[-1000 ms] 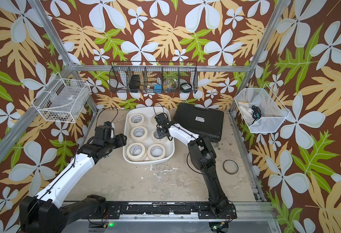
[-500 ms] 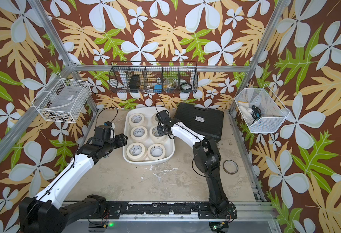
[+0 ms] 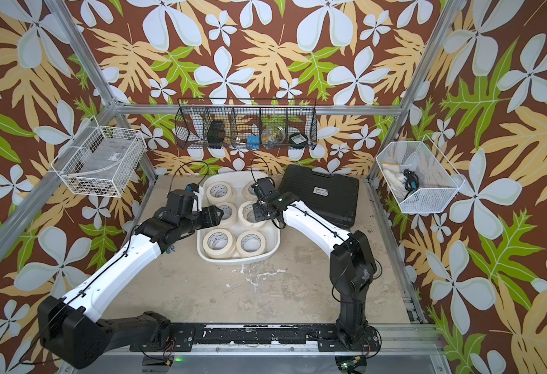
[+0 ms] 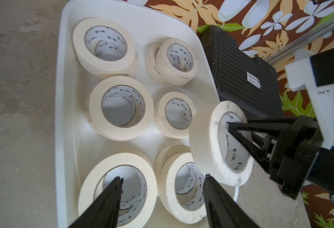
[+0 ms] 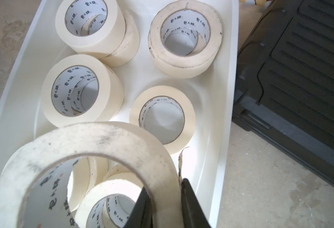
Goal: Take out the art tape in the storage box
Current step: Pick up the art tape from the storage box.
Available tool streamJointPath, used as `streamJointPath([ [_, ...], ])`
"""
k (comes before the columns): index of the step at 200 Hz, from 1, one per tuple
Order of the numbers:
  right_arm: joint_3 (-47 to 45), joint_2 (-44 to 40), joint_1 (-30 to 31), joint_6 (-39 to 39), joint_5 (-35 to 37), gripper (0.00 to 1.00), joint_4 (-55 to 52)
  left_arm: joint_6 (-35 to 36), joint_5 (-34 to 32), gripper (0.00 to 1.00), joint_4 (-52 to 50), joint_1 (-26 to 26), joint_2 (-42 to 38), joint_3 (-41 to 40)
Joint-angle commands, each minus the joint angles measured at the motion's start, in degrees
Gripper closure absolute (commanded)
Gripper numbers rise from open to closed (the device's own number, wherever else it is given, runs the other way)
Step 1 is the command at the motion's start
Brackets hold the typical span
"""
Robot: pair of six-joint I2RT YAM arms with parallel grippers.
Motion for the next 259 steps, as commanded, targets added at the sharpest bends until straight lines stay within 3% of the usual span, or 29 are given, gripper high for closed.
streamJointPath([
  [1, -0.86, -1.41, 1.01, 2.72, 1.26, 0.94, -0.03, -0.53, -4.14, 0.31, -1.99, -3.47, 3.49, 3.15],
  [51, -0.82, -1.48, 3.02, 3.74, 2.99, 0.94, -0.53, -0.25, -8.13, 0.36, -4.94, -7.39, 13.36, 8.97],
  [92, -0.46, -0.99, 3.32, 4.37, 2.95, 0.93, -0.70, 0.00, -10.35, 0.43, -5.49, -8.17, 15.44, 9.64],
  [146, 0.45, -1.01, 3.79, 4.46, 2.73, 0.84, -0.64, -0.06, -13.09, 0.81, -6.84, -8.80, 16.83, 9.93],
  [165, -0.11, -1.64, 3.92, 4.37, 2.08, 0.82, 0.34, -0.14, -12.90, 0.88, -6.78, -8.80, 17.10, 9.96],
  [183, -0.96, -2.39, 3.86, 4.36, 1.35, 0.73, 1.26, -0.16, -13.01, 0.91, -6.43, -8.80, 16.93, 9.93],
  [220, -0.42, -3.76, 3.87, 4.24, 0.90, 0.40, 0.90, 0.31, -14.25, 0.92, -6.95, -8.80, 16.53, 10.81],
  [259, 3.69, -9.17, 3.89, 2.06, 1.16, 0.29, -0.66, 0.72, -14.48, 0.92, -8.69, -4.04, 14.85, 11.09],
])
